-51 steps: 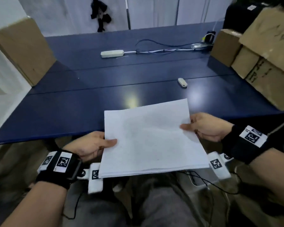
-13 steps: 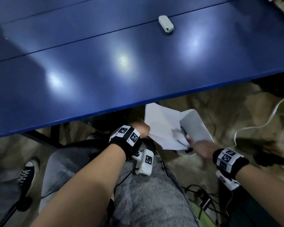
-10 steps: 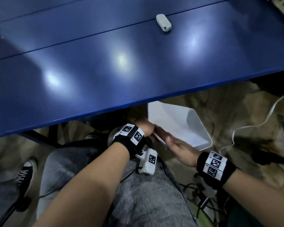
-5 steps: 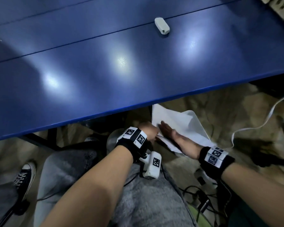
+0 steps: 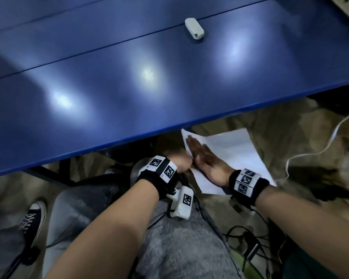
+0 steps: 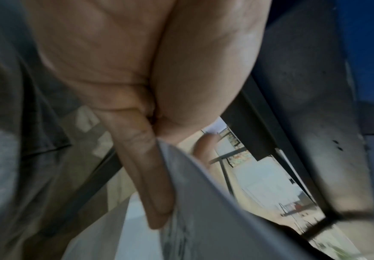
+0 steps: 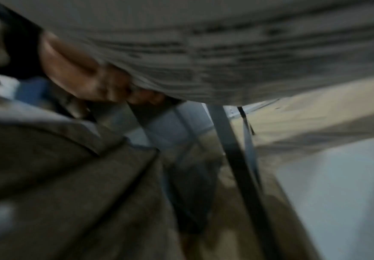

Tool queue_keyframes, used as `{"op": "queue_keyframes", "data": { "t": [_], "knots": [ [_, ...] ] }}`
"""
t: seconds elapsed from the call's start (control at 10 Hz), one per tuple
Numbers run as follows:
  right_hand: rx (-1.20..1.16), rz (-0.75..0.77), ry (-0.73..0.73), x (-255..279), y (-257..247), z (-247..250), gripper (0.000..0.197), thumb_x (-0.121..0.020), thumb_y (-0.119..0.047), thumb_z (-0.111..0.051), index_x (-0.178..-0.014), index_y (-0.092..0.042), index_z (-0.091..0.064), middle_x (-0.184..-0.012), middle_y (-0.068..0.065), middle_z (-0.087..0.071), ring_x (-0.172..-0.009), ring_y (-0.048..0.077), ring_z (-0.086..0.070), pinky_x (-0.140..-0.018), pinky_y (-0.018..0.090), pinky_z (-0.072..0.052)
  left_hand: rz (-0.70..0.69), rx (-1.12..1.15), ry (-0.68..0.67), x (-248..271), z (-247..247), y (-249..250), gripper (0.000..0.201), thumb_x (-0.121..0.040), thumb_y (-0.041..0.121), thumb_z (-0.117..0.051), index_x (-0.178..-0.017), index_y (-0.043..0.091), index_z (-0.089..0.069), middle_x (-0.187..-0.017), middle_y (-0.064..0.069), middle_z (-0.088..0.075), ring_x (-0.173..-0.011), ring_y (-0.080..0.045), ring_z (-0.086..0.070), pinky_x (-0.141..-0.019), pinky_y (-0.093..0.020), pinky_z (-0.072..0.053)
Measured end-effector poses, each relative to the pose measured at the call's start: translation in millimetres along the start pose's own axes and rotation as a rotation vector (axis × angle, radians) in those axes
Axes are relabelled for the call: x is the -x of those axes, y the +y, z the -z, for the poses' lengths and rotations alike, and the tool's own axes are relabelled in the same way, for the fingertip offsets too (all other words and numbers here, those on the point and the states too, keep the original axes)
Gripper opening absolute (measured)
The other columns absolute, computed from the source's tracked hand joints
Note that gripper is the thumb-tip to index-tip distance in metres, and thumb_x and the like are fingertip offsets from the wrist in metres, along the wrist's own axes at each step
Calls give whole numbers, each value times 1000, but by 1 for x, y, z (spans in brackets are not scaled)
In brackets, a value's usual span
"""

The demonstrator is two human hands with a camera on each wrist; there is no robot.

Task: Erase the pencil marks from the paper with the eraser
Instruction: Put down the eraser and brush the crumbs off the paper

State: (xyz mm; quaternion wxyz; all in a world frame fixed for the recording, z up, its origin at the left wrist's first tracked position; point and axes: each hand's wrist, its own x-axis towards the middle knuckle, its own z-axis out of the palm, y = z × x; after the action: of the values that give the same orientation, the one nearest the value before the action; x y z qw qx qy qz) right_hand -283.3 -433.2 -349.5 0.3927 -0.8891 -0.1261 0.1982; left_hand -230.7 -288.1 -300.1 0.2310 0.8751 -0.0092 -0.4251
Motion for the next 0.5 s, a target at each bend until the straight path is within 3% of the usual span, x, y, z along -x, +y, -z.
{"op": "queue_keyframes", "data": {
  "t": [0.1,0.2,0.3,0.4,0.5],
  "knots": [
    [-98,-362,-150,2,41,-7,60,-105,-46,-19,-157,-18,-12,-166,2,-8,-153,16,-8,-125,36,-4,56,-10,8,2,2,-4,37,-95,16,-56,-125,-4,-58,-125,-20,-62,-116,-35,-60,-97,-38,-51],
    [16,-689,-252,12,65,17,117,-69,-90,-5,-152,-12,-30,-156,17,-34,-143,32,-35,-117,41,-26,81,-34,6,3,5,-5,38,-94,17,-57,-126,-4,-57,-128,-21,-61,-118,-34,-58,-99,-39,-49],
    [6,-649,1,10,48,36,100,-79,-86,-3,-154,-23,-27,-155,12,-38,-139,29,-41,-114,37,-32,77,-52,28,4,6,0,40,-96,15,-54,-131,-4,-53,-132,-18,-58,-122,-32,-56,-99,-34,-47],
    [-362,-318,144,10,8,28,59,-102,-52,-26,-156,-27,-21,-161,-4,-25,-149,14,-23,-120,25,-17,39,-87,66,6,3,9,38,-99,16,-49,-132,-3,-53,-133,-18,-57,-123,-32,-55,-95,-31,-45],
    [-288,-157,27,11,-2,-7,68,-98,-61,-10,-157,-27,-9,-163,-16,-6,-149,-3,-2,-120,18,1,19,-156,93,11,4,15,38,-99,21,-48,-130,0,-55,-131,-17,-58,-121,-32,-55,-93,-31,-45]
  ]
}}
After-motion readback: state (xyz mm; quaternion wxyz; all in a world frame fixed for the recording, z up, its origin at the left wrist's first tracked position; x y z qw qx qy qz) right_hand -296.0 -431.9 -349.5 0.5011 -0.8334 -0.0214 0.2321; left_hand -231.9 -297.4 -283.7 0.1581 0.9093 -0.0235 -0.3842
